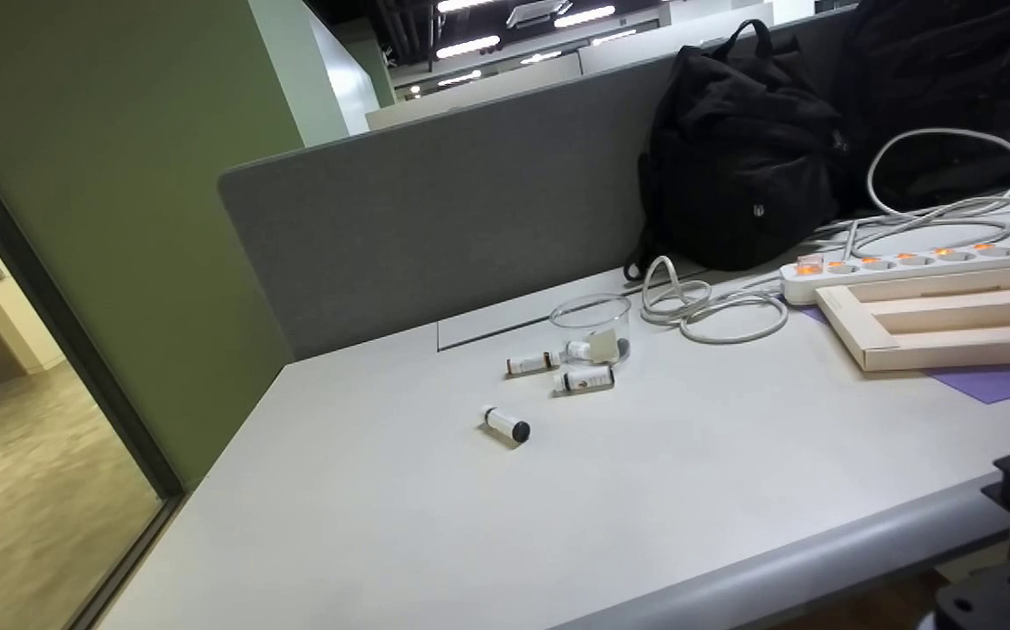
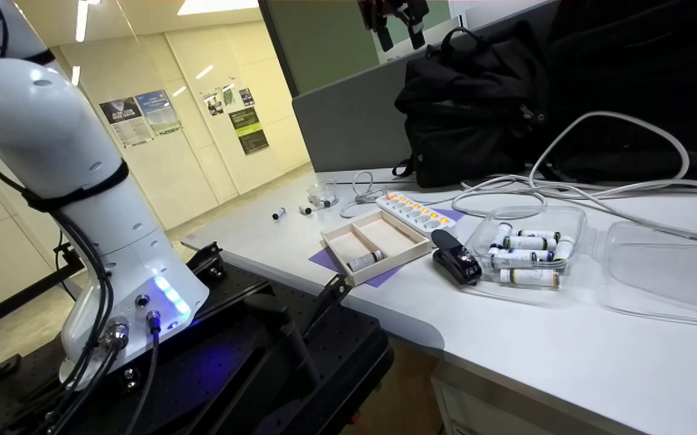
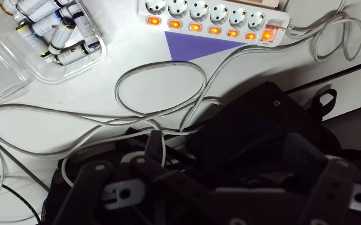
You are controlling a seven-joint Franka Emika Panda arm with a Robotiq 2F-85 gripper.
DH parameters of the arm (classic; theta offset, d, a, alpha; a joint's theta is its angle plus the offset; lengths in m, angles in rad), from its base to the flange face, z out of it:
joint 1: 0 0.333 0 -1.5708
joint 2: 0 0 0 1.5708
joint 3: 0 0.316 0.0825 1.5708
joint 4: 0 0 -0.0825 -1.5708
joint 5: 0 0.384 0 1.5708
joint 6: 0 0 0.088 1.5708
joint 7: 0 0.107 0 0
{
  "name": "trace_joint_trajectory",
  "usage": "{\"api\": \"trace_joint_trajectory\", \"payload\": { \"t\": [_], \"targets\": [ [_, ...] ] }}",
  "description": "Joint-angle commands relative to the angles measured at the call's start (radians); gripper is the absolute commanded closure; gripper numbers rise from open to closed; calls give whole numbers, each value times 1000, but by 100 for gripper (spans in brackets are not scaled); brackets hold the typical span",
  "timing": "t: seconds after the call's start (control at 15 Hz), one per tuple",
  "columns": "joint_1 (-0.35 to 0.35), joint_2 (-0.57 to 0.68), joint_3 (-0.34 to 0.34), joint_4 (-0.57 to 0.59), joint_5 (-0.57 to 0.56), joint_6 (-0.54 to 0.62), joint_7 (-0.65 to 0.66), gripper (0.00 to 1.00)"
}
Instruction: Turn off the first switch from the right
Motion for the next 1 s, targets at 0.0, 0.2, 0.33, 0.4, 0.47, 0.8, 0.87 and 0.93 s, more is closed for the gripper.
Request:
{"api": "trace_joint_trajectory", "payload": {
  "t": [0.0,0.2,0.33,0.4,0.47,0.8,0.87,0.93],
  "targets": [
    [-23,1,24,2,2,-3,-1,0],
    [-23,1,24,3,3,-4,-1,0],
    [-23,1,24,3,3,-4,-1,0],
    [-29,24,33,-15,-41,39,36,0],
    [-29,56,37,-41,-34,83,42,0],
    [-41,239,72,-138,21,308,36,33],
    [-50,289,87,-142,50,344,28,40],
    [-61,337,104,-140,68,374,31,47]
  ]
}}
